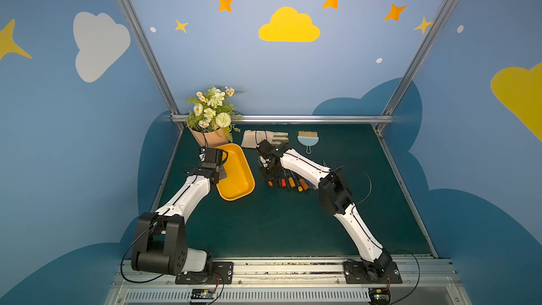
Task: Take out the screwdriver from the storage box
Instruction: Place the screwdriver at the center of the board.
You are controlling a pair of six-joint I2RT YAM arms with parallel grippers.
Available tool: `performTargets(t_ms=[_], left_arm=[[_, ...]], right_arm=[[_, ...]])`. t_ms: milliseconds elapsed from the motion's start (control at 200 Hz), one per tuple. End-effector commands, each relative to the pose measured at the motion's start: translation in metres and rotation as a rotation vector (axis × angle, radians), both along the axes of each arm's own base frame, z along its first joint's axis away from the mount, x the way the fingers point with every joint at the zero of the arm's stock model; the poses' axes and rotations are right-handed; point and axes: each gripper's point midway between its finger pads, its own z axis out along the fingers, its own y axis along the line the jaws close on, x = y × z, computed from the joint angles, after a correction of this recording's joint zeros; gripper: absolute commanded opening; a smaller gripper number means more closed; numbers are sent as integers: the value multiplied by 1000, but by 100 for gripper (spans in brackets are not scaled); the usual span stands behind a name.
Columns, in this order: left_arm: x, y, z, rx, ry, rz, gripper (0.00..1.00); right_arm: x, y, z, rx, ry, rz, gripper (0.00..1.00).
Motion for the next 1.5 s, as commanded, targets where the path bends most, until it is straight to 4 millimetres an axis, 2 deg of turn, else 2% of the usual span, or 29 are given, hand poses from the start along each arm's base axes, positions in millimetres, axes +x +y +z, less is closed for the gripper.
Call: performTargets(t_ms=[0,275,496,706,896,1061,1307,1497], left_arm=[[5,0,5,-10,-22,-1,2],[6,-1,4,-16,-19,-5,2],[6,-2,3,-20,-16,-7,2],[7,-3,1,-24,-10,-10,2],[7,-4,1,-24,-7,-14,2],[8,-6,10,-24,-19,-39,2],[9,-5,16,-14,-22,-44,2],[8,-5,15,-22,-12,-40,2]], right_arm=[[3,-15,-13,-59,24,-13,0],[8,-39,-17,-129,35,-70,0],[12,-50,-14,-158,29,-112,0],[7,-36,-13,-91,83,-127,0],[3,-19,-4,-5,116,-114,15],[6,-11,14,51,97,-106,21],[16,-13,41,94,39,-111,30],[18,-18,38,87,51,-126,32]])
